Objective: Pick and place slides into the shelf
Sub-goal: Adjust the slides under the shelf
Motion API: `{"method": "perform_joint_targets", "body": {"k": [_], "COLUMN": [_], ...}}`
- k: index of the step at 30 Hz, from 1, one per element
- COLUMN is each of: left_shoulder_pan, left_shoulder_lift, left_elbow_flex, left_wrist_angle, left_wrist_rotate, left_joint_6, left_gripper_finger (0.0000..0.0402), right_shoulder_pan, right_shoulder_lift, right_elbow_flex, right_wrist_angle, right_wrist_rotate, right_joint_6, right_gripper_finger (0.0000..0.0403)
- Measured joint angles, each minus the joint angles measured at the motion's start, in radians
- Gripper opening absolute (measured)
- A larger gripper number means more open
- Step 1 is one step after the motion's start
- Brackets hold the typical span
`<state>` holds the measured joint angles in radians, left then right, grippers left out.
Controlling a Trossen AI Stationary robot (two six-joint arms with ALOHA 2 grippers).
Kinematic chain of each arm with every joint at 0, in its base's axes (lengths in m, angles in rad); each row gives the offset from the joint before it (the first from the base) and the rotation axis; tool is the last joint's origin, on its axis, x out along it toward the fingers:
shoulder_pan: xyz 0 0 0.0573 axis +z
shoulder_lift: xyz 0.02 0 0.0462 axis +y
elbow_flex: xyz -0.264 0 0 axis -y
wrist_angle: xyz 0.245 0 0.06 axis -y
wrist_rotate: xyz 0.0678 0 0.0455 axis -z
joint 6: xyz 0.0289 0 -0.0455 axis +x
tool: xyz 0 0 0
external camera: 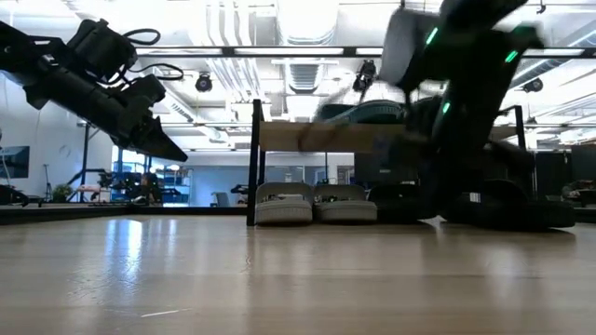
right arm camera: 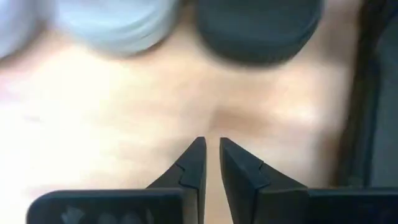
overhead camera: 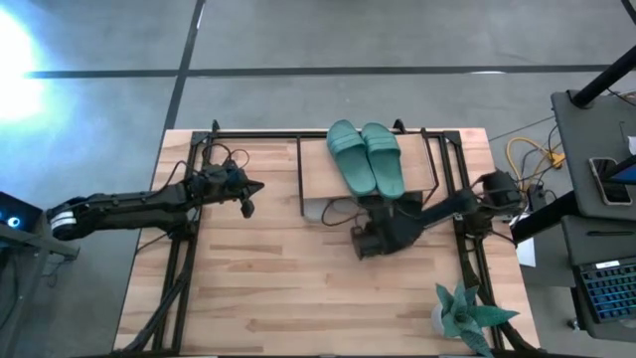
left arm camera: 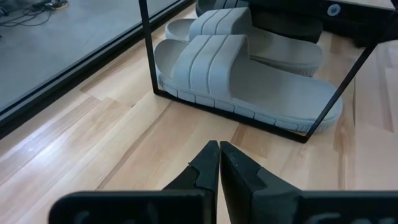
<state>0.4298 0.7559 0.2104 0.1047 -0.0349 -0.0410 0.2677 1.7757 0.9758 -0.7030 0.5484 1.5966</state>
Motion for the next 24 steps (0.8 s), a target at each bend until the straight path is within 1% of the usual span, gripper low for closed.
{"method": "perform_joint_targets", "body": {"k": [4, 6, 9, 10, 12, 17, 21, 24], "left_shoulder_pan": [0.0, 0.0, 0.0, 0.0, 0.0, 0.0, 0.0, 0.0], "left_shoulder_lift": [0.004, 0.008, 0.009, 0.009, 0.01, 0.012, 0.014, 0.014], "left_elbow_flex": [0.004, 0.005, 0.005, 0.005, 0.004, 0.004, 0.004, 0.004], "left_wrist_angle": [0.001, 0.012, 0.022, 0.024, 0.022, 0.022, 0.022, 0.021], "left_wrist_rotate": [0.0, 0.0, 0.0, 0.0, 0.0, 0.0, 0.0, 0.0], "left_joint_6": [0.0, 0.0, 0.0, 0.0, 0.0, 0.0, 0.0, 0.0], "left_gripper_finger": [0.0, 0.0, 0.0, 0.0, 0.0, 0.0, 0.0, 0.0], "right_shoulder_pan": [0.121, 0.184, 0.273, 0.296, 0.315, 0.316, 0.324, 0.33], "right_shoulder_lift": [-0.039, -0.041, -0.036, -0.035, -0.034, -0.036, -0.032, -0.034], "right_elbow_flex": [0.011, 0.017, 0.011, 0.004, -0.012, -0.034, -0.074, -0.094], "right_wrist_angle": [-0.027, -0.119, -0.286, -0.322, -0.34, -0.322, -0.299, -0.282], "right_wrist_rotate": [-0.002, -0.023, -0.061, -0.082, -0.137, -0.169, -0.251, -0.252], "right_joint_6": [0.122, 0.268, 0.563, 0.634, 0.648, 0.615, 0.608, 0.61], "right_gripper_finger": [0.0038, 0.0038, 0.0038, 0.0038, 0.0038, 0.0038, 0.0038, 0.0038]}}
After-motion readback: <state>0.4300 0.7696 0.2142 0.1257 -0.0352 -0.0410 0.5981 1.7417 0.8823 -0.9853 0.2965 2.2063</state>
